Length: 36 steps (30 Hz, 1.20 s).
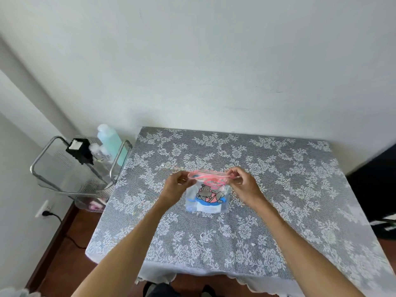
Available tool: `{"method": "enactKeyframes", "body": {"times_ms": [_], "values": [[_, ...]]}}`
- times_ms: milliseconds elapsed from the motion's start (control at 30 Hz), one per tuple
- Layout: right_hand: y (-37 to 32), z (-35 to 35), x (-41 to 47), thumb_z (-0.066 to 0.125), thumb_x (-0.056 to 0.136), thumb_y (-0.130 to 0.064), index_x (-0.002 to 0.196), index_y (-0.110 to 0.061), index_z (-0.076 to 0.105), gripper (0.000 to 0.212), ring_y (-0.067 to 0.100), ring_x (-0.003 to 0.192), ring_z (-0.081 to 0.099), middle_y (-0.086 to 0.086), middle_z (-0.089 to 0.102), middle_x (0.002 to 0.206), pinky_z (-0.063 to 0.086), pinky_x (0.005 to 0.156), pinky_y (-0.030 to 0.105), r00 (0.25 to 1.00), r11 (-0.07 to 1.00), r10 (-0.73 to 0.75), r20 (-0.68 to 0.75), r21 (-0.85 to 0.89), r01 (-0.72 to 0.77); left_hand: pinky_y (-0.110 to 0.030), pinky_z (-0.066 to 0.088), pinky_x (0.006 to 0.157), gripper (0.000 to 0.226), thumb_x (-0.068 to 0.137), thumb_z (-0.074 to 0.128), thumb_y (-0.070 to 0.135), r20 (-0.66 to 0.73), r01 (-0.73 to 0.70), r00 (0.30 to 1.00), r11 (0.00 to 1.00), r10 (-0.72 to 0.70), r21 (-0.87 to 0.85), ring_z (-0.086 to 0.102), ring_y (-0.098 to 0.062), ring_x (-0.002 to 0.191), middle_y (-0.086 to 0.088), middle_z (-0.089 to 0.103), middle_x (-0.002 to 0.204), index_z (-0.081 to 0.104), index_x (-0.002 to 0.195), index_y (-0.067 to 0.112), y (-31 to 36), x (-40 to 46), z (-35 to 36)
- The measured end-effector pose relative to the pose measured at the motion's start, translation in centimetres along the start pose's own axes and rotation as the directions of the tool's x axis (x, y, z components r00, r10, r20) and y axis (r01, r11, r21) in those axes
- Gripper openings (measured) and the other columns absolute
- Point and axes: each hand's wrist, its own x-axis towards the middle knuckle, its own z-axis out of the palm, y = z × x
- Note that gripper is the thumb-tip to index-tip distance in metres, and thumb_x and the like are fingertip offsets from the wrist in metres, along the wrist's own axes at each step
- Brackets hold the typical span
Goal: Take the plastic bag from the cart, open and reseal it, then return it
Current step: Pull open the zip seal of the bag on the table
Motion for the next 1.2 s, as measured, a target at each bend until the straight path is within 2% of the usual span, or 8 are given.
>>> {"method": "enactKeyframes", "body": {"times_ms": [167,267,433,633,733,867,1067,1200], "values": [[0.0,0.3,-0.9,0.077,0.079,-0.039,0.125,-0.038,0.046,0.056,0.004,0.083,0.074,-0.01,0.071,0.103,0.058,0.068,0.022,0.982,0.959,0.158,0.104,0.219,-0.178,-0.031,0.061,0.07,0.013,0.092,0.063,0.018,0.048,0.093,0.995,0.958,-0.083,-0.27,0.07,-0.019,0.077,-0.01,0.067,0.093,0.064,0.1,0.008,-0.3,0.0,-0.6],[0.2,1.2,-1.6,0.069,0.082,-0.051,0.112,-0.024,0.066,0.041,-0.001,0.049,0.059,-0.011,0.064,0.076,0.043,0.049,0.009,0.973,0.966,0.193,0.128,0.147,-0.211,-0.037,0.062,0.069,0.027,0.088,0.066,0.025,0.114,0.146,0.987,0.94,-0.116,-0.31,0.072,-0.025,0.078,-0.012,0.069,0.095,0.062,0.107,0.007,-0.3,-0.7,-0.6],[1.3,2.3,-2.5,0.063,0.089,-0.049,0.097,-0.019,0.07,0.031,0.002,0.036,0.033,-0.009,0.042,0.047,0.031,0.042,0.011,0.978,0.971,0.206,0.044,0.112,-0.209,-0.036,0.062,0.063,0.022,0.093,0.059,0.023,0.11,0.169,0.984,0.931,-0.141,-0.322,0.072,-0.031,0.075,-0.014,0.072,0.097,0.067,0.104,0.006,-0.7,-2.0,-0.3],[2.3,3.5,-4.0,0.065,0.088,-0.045,0.099,-0.016,0.071,0.031,0.0,0.042,0.051,0.0,0.066,0.068,0.041,0.044,0.013,0.969,0.974,0.221,0.108,0.015,-0.224,-0.041,0.062,0.071,0.023,0.096,0.056,0.017,0.019,0.161,0.987,0.956,-0.161,-0.246,0.071,-0.025,0.072,-0.02,0.071,0.094,0.068,0.102,-0.002,-2.0,-2.7,-0.2],[3.1,4.1,-4.6,0.063,0.085,-0.051,0.102,-0.023,0.07,0.034,0.02,0.058,0.066,0.0,0.074,0.08,0.056,0.059,0.028,0.961,0.97,0.241,0.135,0.001,-0.244,-0.032,0.062,0.061,0.025,0.098,0.053,0.018,-0.051,0.112,0.992,0.984,-0.119,-0.137,0.071,-0.02,0.064,-0.018,0.069,0.082,0.064,0.099,-0.004,-2.2,-2.9,-0.1],[3.3,4.2,-5.0,0.063,0.09,-0.043,0.114,-0.018,0.068,0.035,0.005,0.058,0.07,-0.008,0.074,0.079,0.055,0.055,0.017,0.956,0.963,0.247,0.159,0.072,-0.261,-0.024,0.059,0.052,0.022,0.1,0.049,0.022,-0.125,0.043,0.991,0.999,-0.046,-0.028,0.069,-0.016,0.055,-0.017,0.068,0.075,0.063,0.094,0.006,-2.1,-3.1,0.7],[2.0,3.3,-4.8,0.048,0.101,-0.037,0.117,-0.02,0.061,0.027,-0.003,0.05,0.059,-0.003,0.064,0.084,0.043,0.054,0.02,0.965,0.965,0.224,0.138,0.105,-0.24,-0.029,0.06,0.061,0.015,0.097,0.055,0.023,0.043,-0.069,0.997,0.997,0.068,0.027,0.068,-0.015,0.065,-0.009,0.07,0.081,0.063,0.1,0.01,-1.9,-3.2,1.2],[2.1,3.0,-5.0,0.054,0.098,-0.038,0.116,-0.022,0.062,0.026,0.013,0.058,0.059,0.013,0.069,0.09,0.043,0.045,0.018,0.985,0.987,0.148,0.094,0.05,-0.153,-0.023,0.057,0.055,0.014,0.092,0.064,0.018,0.065,-0.088,0.994,0.995,0.085,0.053,0.07,-0.008,0.063,-0.004,0.072,0.086,0.063,0.103,0.011,-1.8,-3.2,1.3]]}}
